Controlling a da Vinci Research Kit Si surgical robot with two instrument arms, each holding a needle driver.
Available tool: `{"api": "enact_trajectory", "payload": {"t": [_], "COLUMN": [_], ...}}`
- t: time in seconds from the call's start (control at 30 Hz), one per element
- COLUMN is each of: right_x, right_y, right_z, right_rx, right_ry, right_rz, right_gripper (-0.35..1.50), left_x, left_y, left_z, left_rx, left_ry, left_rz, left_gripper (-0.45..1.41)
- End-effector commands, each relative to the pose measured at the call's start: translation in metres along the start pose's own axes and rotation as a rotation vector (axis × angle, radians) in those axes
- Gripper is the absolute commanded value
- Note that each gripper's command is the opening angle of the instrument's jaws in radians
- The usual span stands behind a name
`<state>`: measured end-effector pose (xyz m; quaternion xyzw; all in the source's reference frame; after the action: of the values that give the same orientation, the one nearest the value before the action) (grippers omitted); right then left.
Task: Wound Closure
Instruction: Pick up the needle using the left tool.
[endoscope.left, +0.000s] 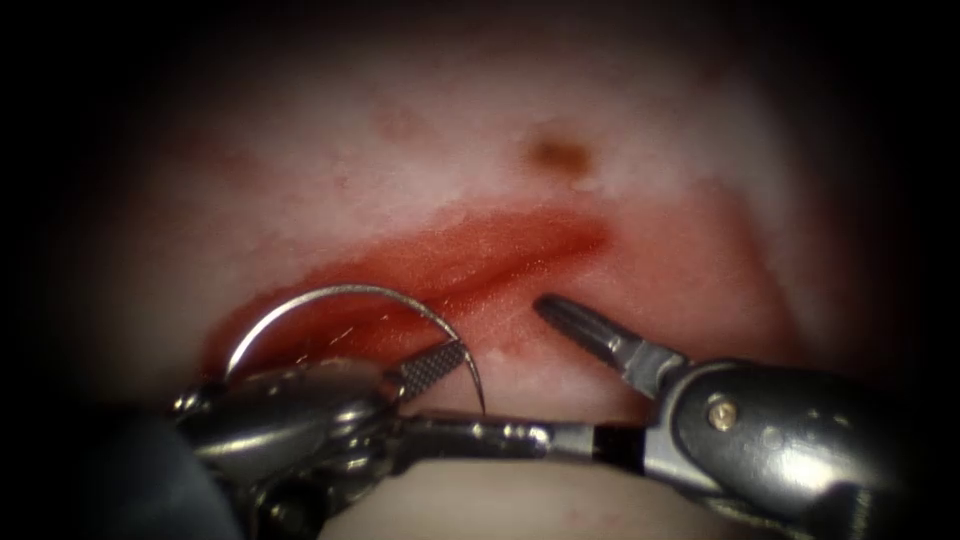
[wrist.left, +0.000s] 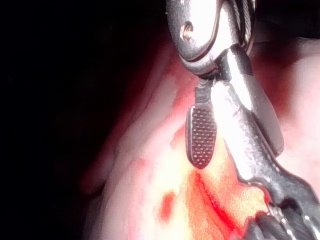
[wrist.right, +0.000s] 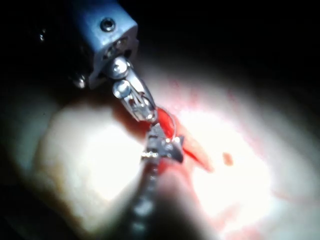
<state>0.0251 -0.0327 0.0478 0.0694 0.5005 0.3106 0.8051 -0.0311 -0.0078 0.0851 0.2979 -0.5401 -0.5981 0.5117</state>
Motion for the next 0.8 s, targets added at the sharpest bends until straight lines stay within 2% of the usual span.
{"api": "enact_trajectory", "payload": {"t": [0.03,0.17,0.27,0.43,0.67,0.8], "right_x": [0.0011,0.0012,0.0012,0.0012,0.0013,0.0014], "right_y": [-0.0001,-0.0001,-0.0001,-0.0001,-0.0002,-0.0002], "right_z": [0.0009,0.0009,0.0009,0.0008,0.0009,0.0009], "right_rx": [0.001,0.001,0.002,0.002,0.000,0.000], "right_ry": [0.006,0.005,0.005,0.005,0.005,0.004], "right_rz": [-0.001,0.001,0.001,0.001,0.002,0.003], "right_gripper": [1.19,1.20,1.22,1.20,1.24,1.24], "left_x": [-0.0009,-0.0010,-0.0010,-0.0012,-0.0011,-0.0010], "left_y": [0.0000,0.0005,0.0007,0.0005,0.0007,0.0015], "left_z": [0.0006,0.0005,0.0002,-0.0001,0.0002,0.0004], "left_rx": [-0.004,-0.026,-0.060,-0.067,-0.098,-0.107], "left_ry": [-0.009,-0.021,-0.012,-0.001,-0.009,0.004], "left_rz": [0.006,0.018,0.022,-0.006,-0.020,-0.010], "left_gripper": [1.04,0.98,0.98,0.99,0.76,0.74]}}
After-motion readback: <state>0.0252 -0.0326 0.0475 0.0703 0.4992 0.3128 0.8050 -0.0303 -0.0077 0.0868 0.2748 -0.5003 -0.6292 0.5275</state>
